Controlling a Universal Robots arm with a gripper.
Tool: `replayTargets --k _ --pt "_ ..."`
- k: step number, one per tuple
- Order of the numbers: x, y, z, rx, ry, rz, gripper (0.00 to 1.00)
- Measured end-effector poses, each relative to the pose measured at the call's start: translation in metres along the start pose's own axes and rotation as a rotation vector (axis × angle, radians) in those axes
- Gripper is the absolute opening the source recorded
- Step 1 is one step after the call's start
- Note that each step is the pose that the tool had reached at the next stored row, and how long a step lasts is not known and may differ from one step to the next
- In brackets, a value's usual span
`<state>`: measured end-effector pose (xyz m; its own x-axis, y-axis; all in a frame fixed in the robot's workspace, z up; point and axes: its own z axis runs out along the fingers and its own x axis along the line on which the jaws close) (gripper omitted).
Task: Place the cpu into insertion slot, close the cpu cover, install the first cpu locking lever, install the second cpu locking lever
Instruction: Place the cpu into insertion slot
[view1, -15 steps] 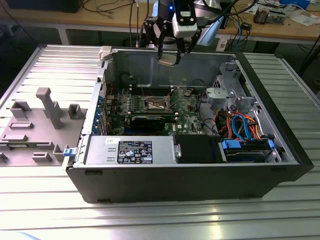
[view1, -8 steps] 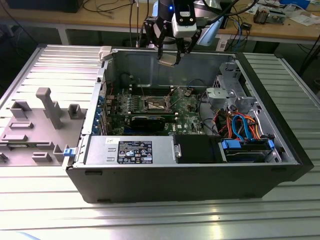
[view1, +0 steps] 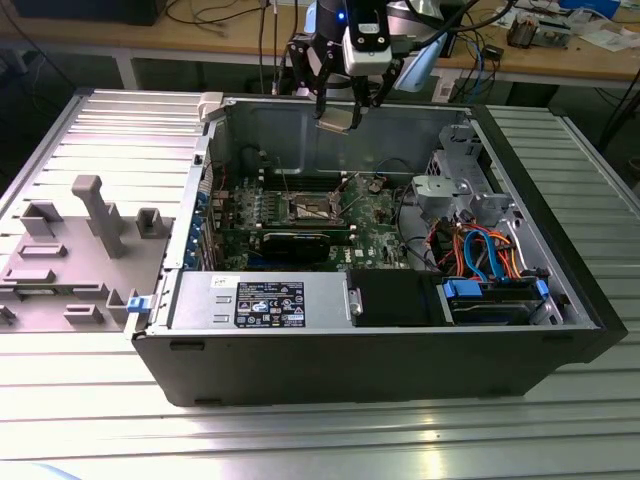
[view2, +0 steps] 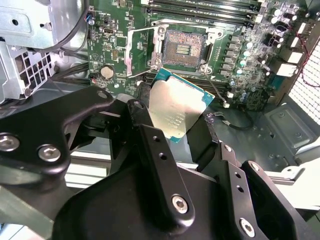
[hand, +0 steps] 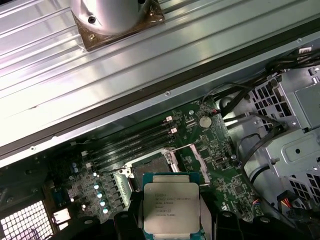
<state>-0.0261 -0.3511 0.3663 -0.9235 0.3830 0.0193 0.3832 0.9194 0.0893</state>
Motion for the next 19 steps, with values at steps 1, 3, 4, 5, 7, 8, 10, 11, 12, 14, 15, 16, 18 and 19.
replayTargets --k 1,3,4,5,7,8,10,11,12,14,15,16,18,19 --pt "0.0000 0.0000 0.0001 -0.0001 -0.0002 0.003 0.54" --pt "0.0000 0.0000 0.0001 -0.0002 -0.0005 0.006 0.54" --pt "0.0000 0.0000 0.0001 -0.0002 -0.0007 0.008 0.54" --pt "0.0000 0.0000 0.0002 -0.0002 -0.0008 0.010 0.54" --pt "0.0000 0.0000 0.0002 -0.0003 -0.0012 0.014 0.54" --pt "0.0000 0.0000 0.0002 -0.0003 -0.0014 0.016 0.54" --pt "0.0000 0.0000 0.0003 -0.0004 -0.0018 0.020 0.54" --pt "0.0000 0.0000 0.0003 -0.0005 -0.0021 0.024 0.54" --pt "0.0000 0.0000 0.0004 -0.0006 -0.0023 0.026 0.54" --pt "0.0000 0.0000 0.0004 -0.0006 -0.0026 0.030 0.54" --pt "0.0000 0.0000 0.0005 -0.0007 -0.0028 0.032 0.54" --pt "0.0000 0.0000 0.0005 -0.0006 -0.0030 0.034 0.54" --pt "0.0000 -0.0001 0.0005 -0.0008 -0.0033 0.038 0.54" --pt "0.0000 0.0000 0.0006 -0.0009 -0.0035 0.040 0.54"
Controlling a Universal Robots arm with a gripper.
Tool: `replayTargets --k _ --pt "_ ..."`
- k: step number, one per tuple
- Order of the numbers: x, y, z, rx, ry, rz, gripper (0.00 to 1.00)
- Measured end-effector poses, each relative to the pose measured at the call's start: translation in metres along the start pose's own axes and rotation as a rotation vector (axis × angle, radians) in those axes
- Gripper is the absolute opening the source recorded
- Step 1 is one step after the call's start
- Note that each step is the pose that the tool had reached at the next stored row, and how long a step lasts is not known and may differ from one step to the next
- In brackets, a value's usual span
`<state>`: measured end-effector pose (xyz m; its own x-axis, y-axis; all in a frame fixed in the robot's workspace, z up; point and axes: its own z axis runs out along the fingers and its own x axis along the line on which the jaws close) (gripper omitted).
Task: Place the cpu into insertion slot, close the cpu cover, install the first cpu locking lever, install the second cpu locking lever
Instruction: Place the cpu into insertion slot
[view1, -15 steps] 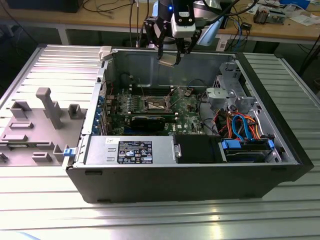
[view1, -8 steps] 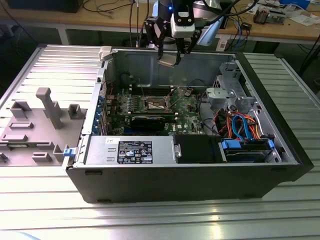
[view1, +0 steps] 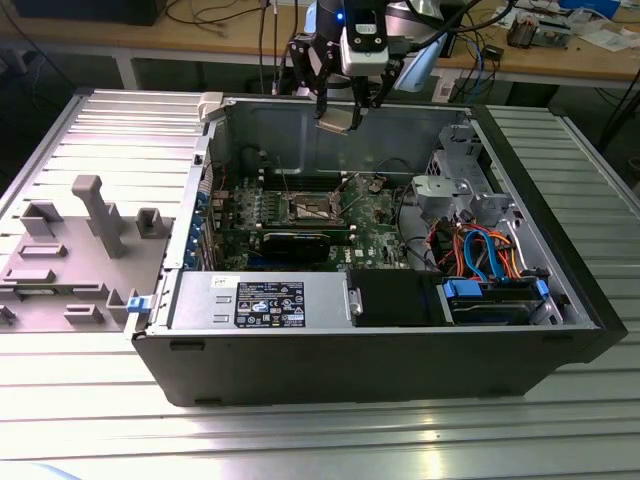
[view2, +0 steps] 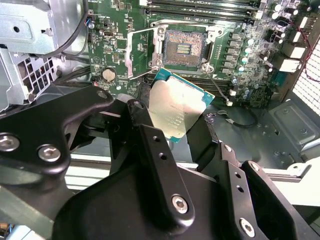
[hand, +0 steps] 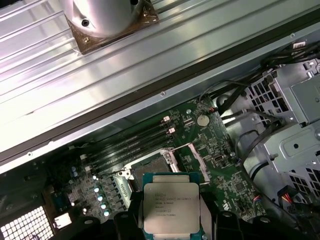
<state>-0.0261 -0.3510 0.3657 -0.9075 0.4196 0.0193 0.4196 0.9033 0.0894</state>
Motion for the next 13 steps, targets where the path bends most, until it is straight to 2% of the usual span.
replayTargets --k 13 --pt "0.0000 0.0000 0.0001 -0.0003 -0.0013 0.014 0.54"
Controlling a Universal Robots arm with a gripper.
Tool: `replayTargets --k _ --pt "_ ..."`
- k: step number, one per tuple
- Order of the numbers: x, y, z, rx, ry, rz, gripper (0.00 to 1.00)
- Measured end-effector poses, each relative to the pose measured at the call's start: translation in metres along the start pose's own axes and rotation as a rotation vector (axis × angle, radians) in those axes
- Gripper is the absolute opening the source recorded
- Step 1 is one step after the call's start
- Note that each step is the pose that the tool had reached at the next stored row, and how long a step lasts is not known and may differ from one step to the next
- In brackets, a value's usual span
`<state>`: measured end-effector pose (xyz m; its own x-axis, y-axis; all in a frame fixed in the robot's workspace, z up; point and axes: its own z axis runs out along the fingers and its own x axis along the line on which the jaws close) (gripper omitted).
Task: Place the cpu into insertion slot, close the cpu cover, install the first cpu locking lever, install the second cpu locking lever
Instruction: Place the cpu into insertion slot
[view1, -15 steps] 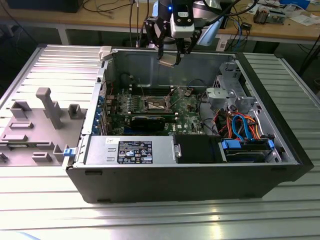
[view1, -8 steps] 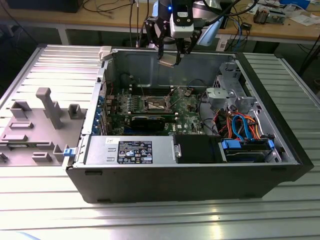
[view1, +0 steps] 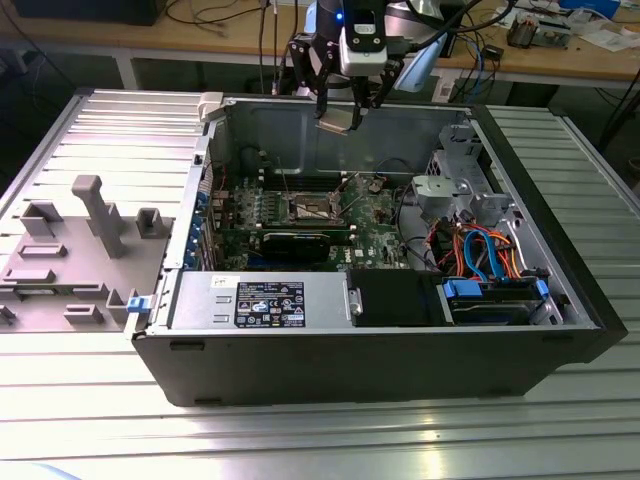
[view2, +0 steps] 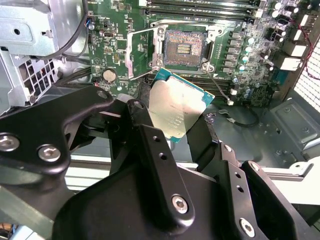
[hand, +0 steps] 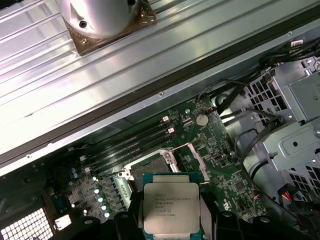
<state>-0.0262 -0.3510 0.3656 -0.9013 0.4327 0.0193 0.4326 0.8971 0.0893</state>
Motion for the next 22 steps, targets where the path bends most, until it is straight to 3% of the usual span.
replayTargets --k 22 --pt "0.0000 -0.0001 0.0010 -0.0009 -0.0041 0.047 0.54"
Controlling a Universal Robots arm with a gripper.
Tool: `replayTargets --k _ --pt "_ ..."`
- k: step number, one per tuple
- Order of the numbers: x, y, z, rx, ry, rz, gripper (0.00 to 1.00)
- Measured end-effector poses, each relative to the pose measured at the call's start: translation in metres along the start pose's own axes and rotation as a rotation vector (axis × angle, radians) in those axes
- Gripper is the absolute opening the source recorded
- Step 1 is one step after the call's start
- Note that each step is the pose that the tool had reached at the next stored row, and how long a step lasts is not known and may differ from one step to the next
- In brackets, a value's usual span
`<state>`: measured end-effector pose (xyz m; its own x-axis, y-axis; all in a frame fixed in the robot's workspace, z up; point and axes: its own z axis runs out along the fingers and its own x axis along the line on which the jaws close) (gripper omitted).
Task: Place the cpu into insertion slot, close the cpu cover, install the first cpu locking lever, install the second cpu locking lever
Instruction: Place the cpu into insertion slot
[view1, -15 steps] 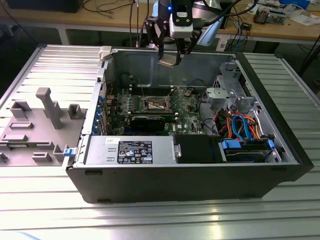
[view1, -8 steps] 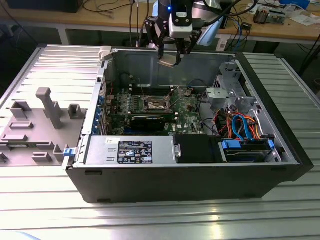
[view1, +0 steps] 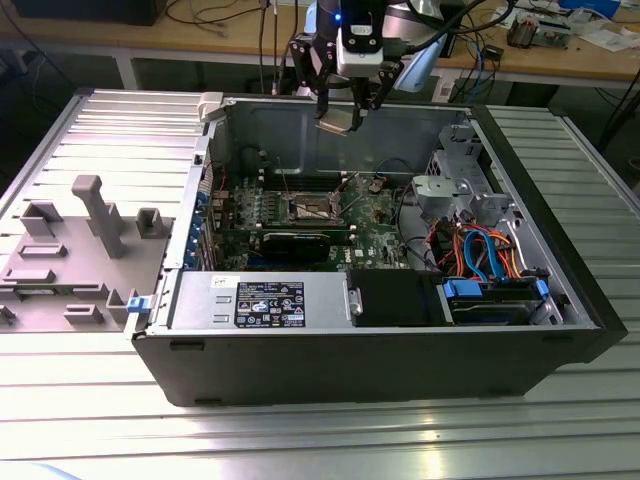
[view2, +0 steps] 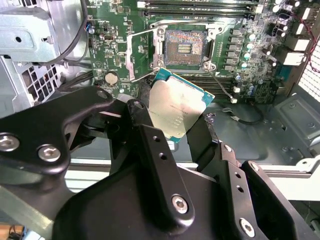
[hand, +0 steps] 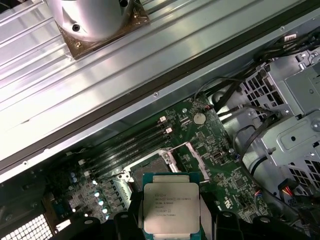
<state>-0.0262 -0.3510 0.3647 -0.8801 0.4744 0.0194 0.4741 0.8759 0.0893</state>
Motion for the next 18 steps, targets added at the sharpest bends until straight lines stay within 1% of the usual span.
replayTargets --k 18 --pt "0.0000 -0.0001 0.0010 -0.0008 -0.0039 0.043 0.54"
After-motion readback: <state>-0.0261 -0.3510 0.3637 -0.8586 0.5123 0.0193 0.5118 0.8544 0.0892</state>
